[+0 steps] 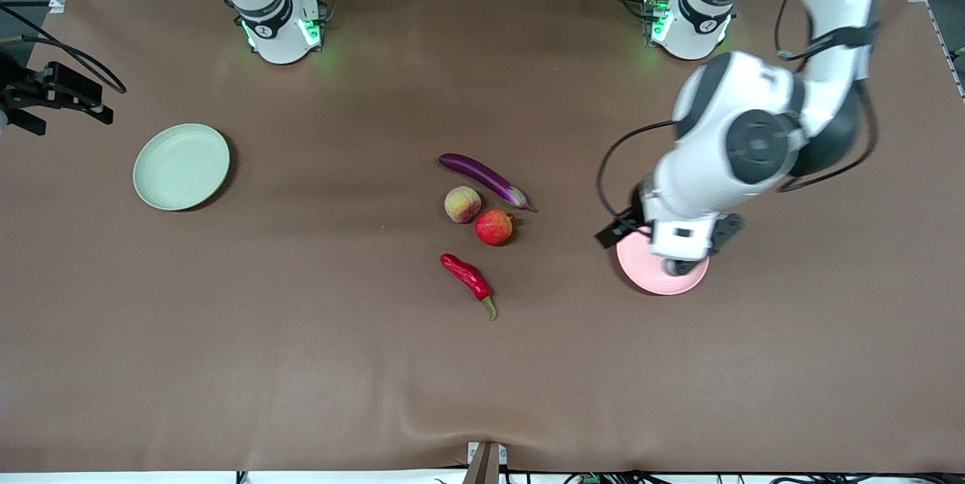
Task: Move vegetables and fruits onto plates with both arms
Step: 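Lower the left gripper onto the red chili pepper and close it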
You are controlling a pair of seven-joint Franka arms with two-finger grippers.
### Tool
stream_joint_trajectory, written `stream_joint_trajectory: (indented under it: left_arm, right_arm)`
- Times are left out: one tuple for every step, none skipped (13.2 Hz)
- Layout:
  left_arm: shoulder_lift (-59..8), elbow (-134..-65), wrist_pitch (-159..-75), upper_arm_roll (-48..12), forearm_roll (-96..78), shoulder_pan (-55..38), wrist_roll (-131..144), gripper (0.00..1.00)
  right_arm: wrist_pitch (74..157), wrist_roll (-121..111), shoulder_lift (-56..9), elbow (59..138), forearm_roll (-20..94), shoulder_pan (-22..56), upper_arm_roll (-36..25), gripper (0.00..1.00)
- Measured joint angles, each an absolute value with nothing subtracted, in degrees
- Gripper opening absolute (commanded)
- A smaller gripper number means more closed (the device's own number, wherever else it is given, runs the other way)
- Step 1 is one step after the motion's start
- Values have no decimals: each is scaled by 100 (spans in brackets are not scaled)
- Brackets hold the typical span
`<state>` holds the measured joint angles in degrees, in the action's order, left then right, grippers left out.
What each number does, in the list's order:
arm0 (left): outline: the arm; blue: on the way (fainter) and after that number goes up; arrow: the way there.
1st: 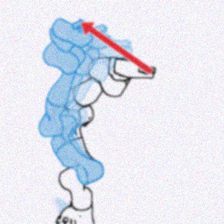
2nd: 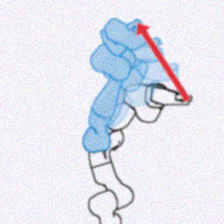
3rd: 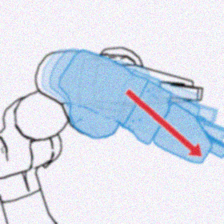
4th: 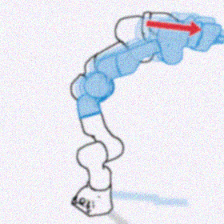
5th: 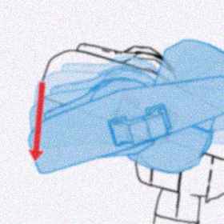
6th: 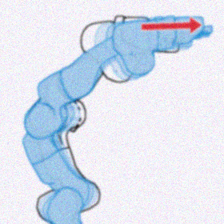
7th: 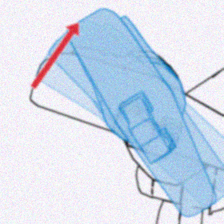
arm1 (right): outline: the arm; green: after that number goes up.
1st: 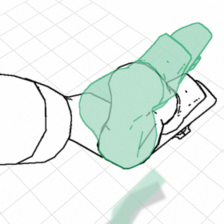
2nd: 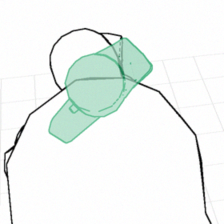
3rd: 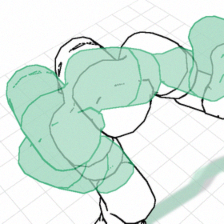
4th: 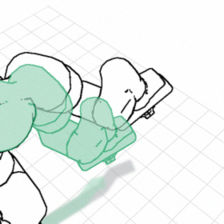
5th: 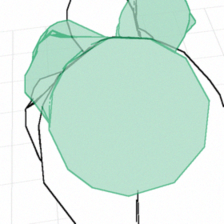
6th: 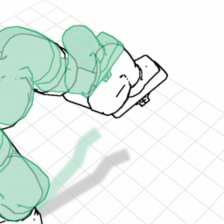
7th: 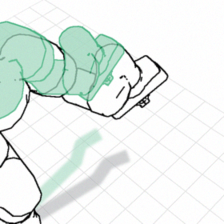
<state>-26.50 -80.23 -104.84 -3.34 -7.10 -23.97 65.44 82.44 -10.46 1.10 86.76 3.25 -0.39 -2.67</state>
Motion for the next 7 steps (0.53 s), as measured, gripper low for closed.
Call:
stream_joint_trajectory:
  left_arm:
    - [-2802, -7978, -10708, -326, -710, -2589, 6952, 100]
    - [-2977, -7920, -10915, -313, -710, -2772, 7378, 100]
    - [-3134, -7872, -11111, -299, -710, -2915, 7734, 100]
    - [-3283, -7828, -11314, -287, -710, -3034, 8072, 100]
    - [-3411, -7796, -11518, -282, -710, -3126, 8404, 100]
    - [-3515, -7780, -11733, -279, -710, -3200, 8704, 100]
    - [-3613, -7774, -12008, -278, -710, -3283, 8973, 100]
  right_arm:
    - [8237, -1046, 110, 8676, 325, -39, -268, 100]
    - [8222, -1046, 109, 8676, 325, -39, -269, 100]
    - [8216, -1046, 108, 8676, 325, -40, -270, 100]
    - [8213, -1046, 107, 8676, 325, -40, -270, 100]
    - [8211, -1046, 106, 8676, 325, -40, -270, 100]
    - [8209, -1046, 106, 8676, 326, -40, -270, 100]
    - [8204, -1046, 106, 8676, 326, -41, -271, 100]
